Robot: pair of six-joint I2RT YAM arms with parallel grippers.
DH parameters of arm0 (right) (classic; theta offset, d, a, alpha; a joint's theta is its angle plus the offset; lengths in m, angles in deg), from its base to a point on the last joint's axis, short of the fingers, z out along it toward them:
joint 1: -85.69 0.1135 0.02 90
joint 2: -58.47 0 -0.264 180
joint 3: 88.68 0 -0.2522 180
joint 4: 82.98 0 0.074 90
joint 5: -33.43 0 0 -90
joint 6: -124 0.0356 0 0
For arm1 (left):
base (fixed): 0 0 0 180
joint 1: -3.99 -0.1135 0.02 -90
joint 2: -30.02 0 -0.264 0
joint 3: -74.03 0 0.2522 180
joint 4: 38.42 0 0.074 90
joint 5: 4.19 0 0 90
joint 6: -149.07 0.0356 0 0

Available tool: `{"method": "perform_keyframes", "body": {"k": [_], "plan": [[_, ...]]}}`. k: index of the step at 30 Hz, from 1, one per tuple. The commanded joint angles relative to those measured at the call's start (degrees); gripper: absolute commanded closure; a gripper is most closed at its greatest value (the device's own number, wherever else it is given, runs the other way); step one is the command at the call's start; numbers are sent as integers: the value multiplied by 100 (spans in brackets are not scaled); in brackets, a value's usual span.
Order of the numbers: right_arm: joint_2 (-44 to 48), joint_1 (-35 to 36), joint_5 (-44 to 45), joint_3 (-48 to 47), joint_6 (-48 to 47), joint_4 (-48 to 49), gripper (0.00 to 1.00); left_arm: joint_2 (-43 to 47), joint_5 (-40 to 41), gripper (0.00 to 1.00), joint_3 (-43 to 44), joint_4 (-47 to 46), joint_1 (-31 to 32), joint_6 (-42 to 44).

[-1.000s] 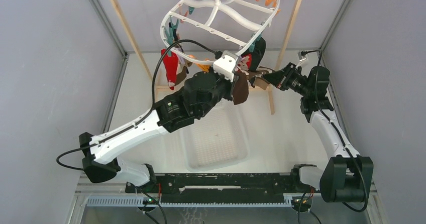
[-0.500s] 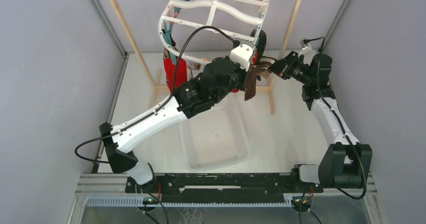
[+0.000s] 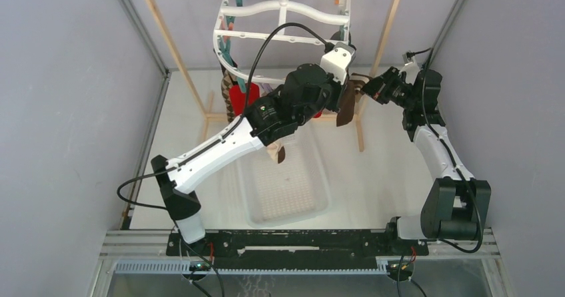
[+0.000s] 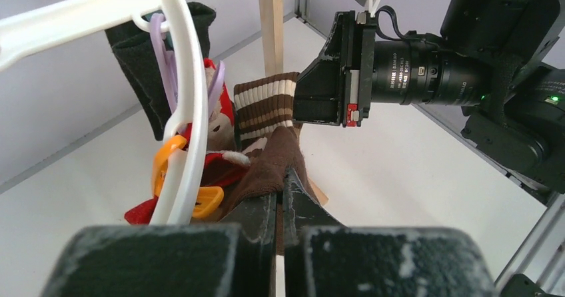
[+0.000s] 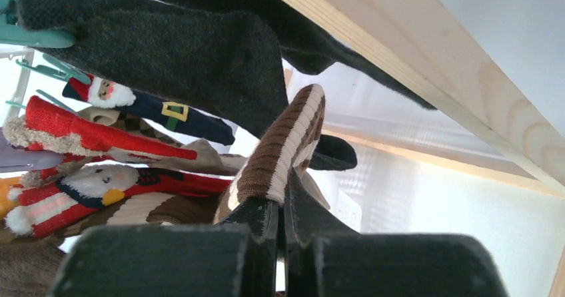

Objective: Remove the socks clipped to the hanger
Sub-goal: Adjust the hanger on the clothesline.

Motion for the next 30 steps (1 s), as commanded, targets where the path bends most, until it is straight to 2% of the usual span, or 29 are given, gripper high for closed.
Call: {"method": "perform_keyframes", "body": {"k": [1, 6, 8, 13, 14, 15, 23, 30], "plan": [[62, -67, 10, -252, -1, 103, 100, -106, -85, 100, 482, 58, -35, -26], [247, -63, 26, -187, -52, -10, 100, 47, 114, 95, 173, 137, -39, -98], [378, -63, 32, -107, -61, -40, 100, 266, 237, 84, -112, 189, -39, -155], [589, -18, 70, 34, -62, -78, 100, 1161, 414, 47, -1415, -140, -22, -311], [596, -5, 88, 36, -64, -93, 100, 1364, 424, 5, -1667, -219, -15, -350], [605, 18, 102, 36, -67, -103, 100, 1543, 436, 1, -1902, -248, 1, -393], [495, 60, 205, 40, -268, -239, 100, 3061, 1354, 0, -3260, 105, 539, -742], [514, 60, 267, 44, -504, -476, 100, 4635, 2033, 0, -4372, 467, 594, -1238]]}}
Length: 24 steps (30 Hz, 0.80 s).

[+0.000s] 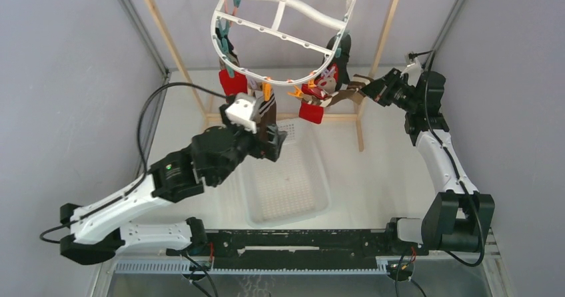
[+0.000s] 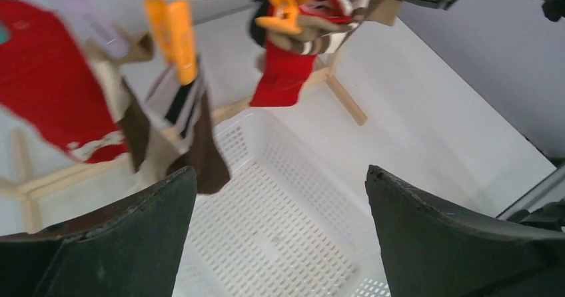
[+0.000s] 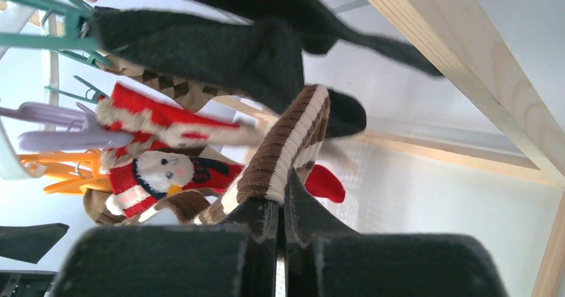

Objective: Remove the socks clipped to the hanger
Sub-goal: Adjust the hanger on the clothesline.

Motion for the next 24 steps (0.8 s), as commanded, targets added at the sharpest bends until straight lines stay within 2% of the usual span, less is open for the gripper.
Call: {"method": "perform_keyframes", "body": {"k": [1, 6, 10, 12, 17, 24], "plan": [[61, 16, 102, 7, -297, -61, 100, 900, 819, 0, -610, 227, 2, -427], [100, -6, 134, 7, -322, -161, 100, 1512, 1555, 0, -1165, 357, -24, -417], [183, -6, 147, 27, -328, -187, 100, 1784, 1787, 0, -1578, 341, -258, -473], [219, -6, 139, 25, -343, -202, 100, 1989, 1665, 0, -1867, 244, -561, -571], [269, -23, 122, 25, -371, -274, 100, 2404, 599, 0, -2629, -509, -1567, -525], [252, -39, 97, 141, -371, -186, 100, 1707, 131, 0, -2944, -1302, -1790, -264]]}}
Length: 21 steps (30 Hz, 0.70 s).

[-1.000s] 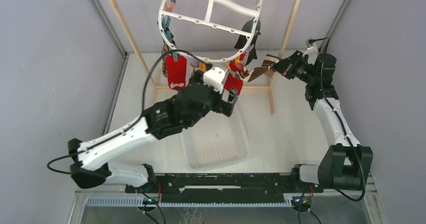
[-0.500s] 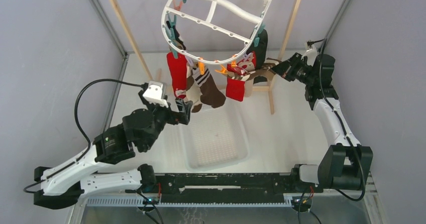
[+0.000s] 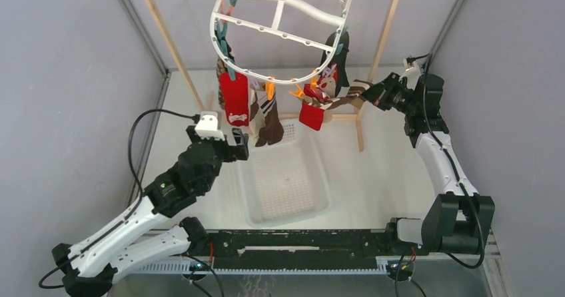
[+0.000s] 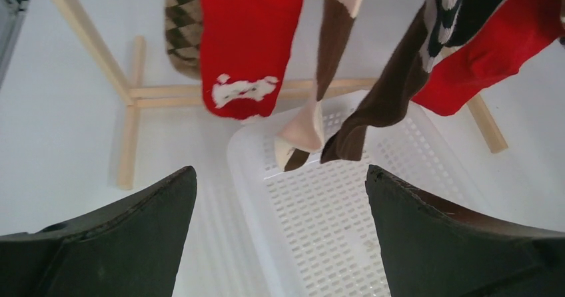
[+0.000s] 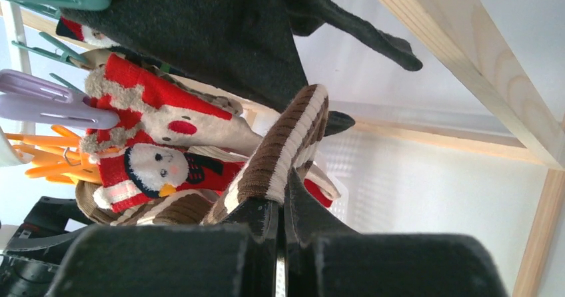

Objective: Remove the socks clipped to the hanger
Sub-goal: Adjust the hanger on the clothesline.

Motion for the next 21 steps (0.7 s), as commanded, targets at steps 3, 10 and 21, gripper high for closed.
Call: {"method": "perform_keyframes", "body": {"k": [3, 10, 21], "plan": [[186, -42, -10, 99, -82, 201, 100, -718, -562, 0, -187, -1122, -115, 227], [221, -82, -72, 160, -43, 242, 100, -1087, -1053, 0, -320, -1634, -417, 245], [591, -160, 1, 236, -220, -184, 82, -1910, -1766, 25, -21, -1956, -457, 233]]}}
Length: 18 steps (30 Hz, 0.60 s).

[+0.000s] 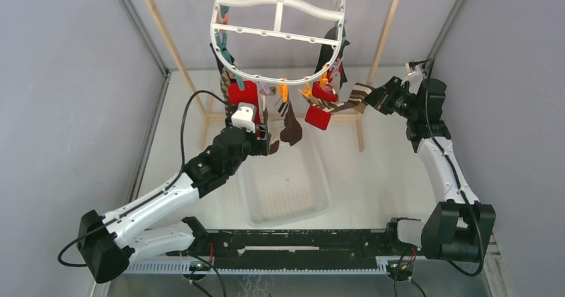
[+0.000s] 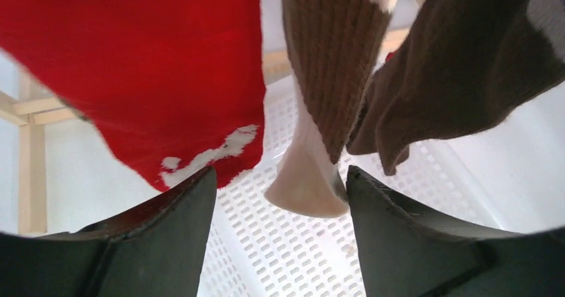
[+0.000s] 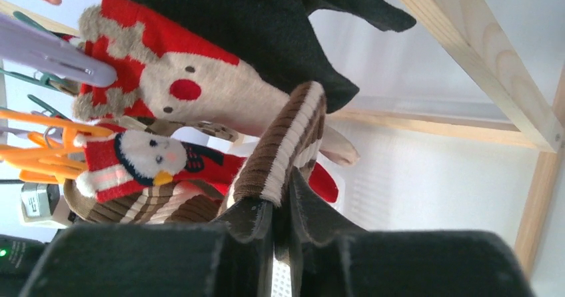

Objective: Remove the socks clipped to the hanger
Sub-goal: Adjust the hanger on the clothesline.

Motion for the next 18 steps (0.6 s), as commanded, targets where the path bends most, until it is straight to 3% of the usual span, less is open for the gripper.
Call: {"method": "perform_keyframes", "body": {"k": [1, 13, 14, 15, 16, 18], "plan": [[459, -80, 54, -6, -253, -306, 76, -203, -420, 27, 262, -327, -27, 17], [1829, -15, 414, 446, -654, -1469, 55, -9, -549, 31, 262, -172, -21, -81], [1972, 24, 504, 521, -701, -1587, 51, 25, -548, 30, 250, -139, -19, -95], [2121, 69, 599, 590, -765, -1707, 35, 81, -540, 29, 241, -104, -14, -114], [2293, 119, 717, 669, -834, -1847, 27, 131, -527, 28, 230, -72, -18, -123], [2543, 189, 951, 816, -914, -2076, 23, 239, -494, 26, 168, -23, -11, -140]]}}
